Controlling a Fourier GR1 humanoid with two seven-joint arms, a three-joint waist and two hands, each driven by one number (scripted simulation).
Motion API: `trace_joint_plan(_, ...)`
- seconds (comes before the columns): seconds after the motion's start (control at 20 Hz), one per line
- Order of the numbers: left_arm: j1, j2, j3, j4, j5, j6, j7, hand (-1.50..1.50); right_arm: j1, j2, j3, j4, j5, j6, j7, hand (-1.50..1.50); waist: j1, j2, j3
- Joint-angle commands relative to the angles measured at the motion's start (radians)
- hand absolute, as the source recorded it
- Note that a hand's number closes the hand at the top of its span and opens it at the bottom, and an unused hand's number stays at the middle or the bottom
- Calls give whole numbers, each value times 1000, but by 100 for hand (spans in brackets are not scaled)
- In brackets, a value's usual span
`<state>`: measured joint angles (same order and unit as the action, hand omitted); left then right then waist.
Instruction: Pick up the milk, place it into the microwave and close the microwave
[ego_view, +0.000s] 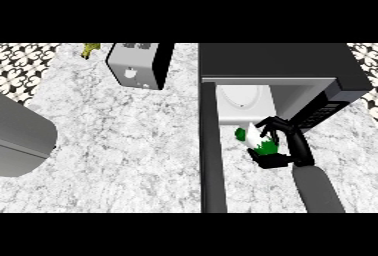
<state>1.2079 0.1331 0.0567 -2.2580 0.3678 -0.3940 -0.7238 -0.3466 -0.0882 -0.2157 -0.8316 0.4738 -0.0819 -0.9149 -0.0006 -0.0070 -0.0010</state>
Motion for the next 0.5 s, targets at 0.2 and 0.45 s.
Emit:
trace_joint_plan(0.2, -7, -29, 1, 44, -32, -57, -13, -150, -72, -5, 18, -163, -12, 35, 291, 150, 12, 4, 1)
trace_joint_plan(0.45, -23, -19, 63, 91, -6, -89, -38, -150, -197, 2, 38, -107, 18, 20, 406, 150, 20, 4, 1)
